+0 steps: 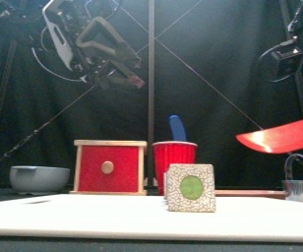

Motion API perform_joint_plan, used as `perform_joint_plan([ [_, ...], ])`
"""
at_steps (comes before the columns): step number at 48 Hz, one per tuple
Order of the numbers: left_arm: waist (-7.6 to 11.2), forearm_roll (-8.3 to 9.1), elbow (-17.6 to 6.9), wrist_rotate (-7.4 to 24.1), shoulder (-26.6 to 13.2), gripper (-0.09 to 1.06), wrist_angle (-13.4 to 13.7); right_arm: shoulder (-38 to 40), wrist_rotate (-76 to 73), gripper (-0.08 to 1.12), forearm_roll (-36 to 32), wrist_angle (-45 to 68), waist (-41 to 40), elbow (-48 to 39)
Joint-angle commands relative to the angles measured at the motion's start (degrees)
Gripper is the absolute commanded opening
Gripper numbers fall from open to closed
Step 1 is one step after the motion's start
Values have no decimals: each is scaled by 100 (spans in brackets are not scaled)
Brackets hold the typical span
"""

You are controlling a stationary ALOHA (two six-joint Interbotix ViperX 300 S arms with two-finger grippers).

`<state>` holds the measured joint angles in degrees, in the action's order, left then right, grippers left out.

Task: Place sushi on board then cut the sushi with the knife then place the pieces on the plate
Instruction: Place the 4 sushi pieces on the plate

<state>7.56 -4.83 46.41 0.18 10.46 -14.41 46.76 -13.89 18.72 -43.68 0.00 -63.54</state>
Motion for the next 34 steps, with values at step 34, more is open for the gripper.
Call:
perform_joint_plan([
  [34,-114,-9,9,0,-79,86,-44,18,-105,79,-290,-264,-237,0],
])
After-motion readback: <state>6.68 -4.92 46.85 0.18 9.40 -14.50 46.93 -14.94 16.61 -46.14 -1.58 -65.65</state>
